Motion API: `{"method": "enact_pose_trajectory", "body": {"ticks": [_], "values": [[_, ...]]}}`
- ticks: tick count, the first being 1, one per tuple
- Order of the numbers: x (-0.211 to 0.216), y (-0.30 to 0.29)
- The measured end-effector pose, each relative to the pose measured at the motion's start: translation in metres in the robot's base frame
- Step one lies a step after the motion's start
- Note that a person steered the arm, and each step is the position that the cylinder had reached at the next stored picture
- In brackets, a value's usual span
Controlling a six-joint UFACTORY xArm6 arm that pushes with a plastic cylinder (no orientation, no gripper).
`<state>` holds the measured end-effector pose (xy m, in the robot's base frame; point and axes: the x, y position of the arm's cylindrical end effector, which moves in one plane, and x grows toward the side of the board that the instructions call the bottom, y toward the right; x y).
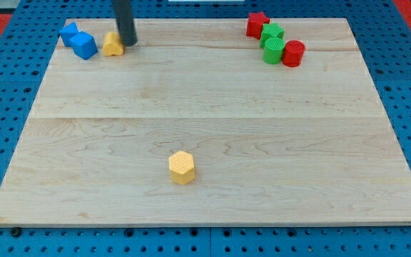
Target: Move the yellow hexagon below the yellow heart
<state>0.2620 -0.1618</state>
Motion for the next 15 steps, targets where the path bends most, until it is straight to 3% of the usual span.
{"method": "enact_pose_trajectory", "body": {"ticks": [1,2,4,5,6,7,9,12,13,15], "values": [[0.034,0.071],[0.123,0.089],[0.213,0.25],[0.29,0.243],[0.311,0.202],[0.282,0.176],[0.3,0.069],[0.225,-0.053],[0.231,-0.075],[0.173,-0.048]]}}
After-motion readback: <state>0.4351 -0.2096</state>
